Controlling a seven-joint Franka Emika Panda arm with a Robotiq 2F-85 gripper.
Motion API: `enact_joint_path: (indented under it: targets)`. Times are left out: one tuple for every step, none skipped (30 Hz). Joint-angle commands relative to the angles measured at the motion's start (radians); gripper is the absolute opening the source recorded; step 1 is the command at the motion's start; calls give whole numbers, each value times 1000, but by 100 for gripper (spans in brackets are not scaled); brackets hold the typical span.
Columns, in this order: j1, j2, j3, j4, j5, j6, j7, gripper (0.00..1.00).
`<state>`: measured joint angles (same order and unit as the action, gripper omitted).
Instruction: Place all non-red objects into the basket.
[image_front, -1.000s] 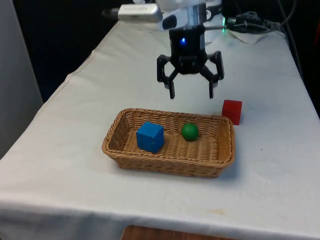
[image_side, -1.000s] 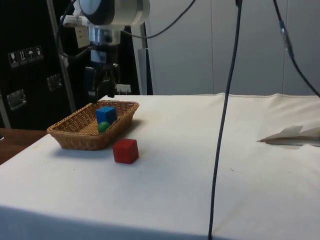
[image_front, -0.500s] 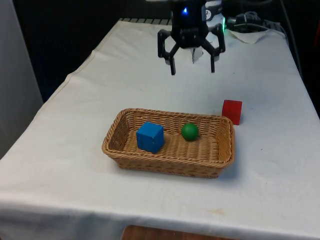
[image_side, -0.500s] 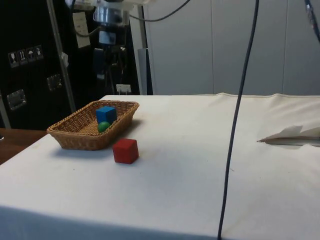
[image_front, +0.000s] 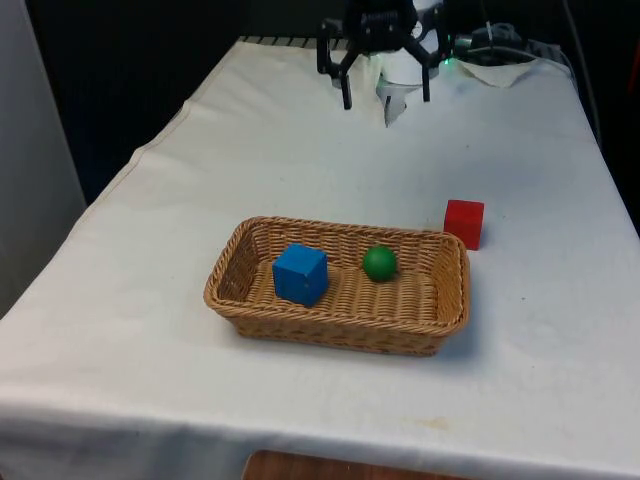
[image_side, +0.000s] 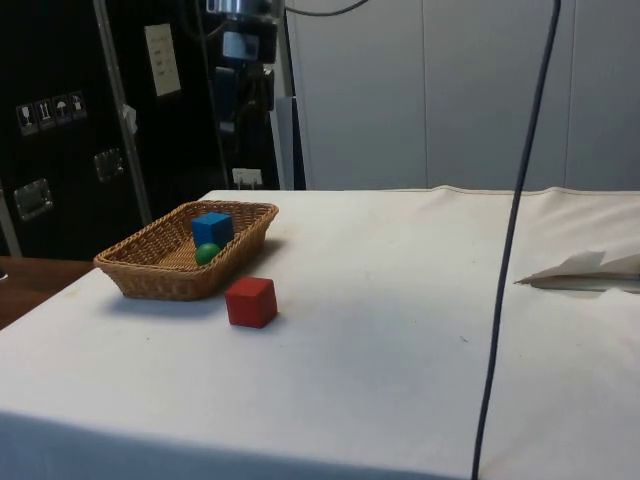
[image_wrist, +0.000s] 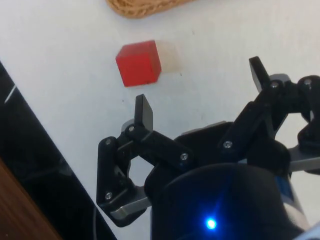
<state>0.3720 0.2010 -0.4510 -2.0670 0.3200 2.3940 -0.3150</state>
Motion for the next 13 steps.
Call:
enact_joint_path:
  targets:
    - [4, -26, -5, -23, -23, 0, 9, 100]
    - [3, -37, -5, -32, -28, -1, 10, 100]
    - [0, -24, 0, -21, -11, 0, 0, 100]
    - [3, -48, -4, -41, -33, -1, 11, 100]
    - [3, -67, -4, -57, -43, -1, 12, 100]
    - [3, -78, -4, -66, -48, -1, 12, 100]
    - [2, -90, -4, -75, -53, -1, 12, 100]
    - [2, -100, -4, -83, -57, -1, 12, 100]
    - [1, -109, -4, -91, -61, -1, 12, 100]
    - [1, -116, -3, -98, -64, -1, 12, 100]
    - [1, -123, -3, -104, -66, 0, 12, 100]
    - [1, -129, -2, -110, -68, 1, 12, 100]
    - [-1, -126, 0, -106, -52, -1, 0, 100]
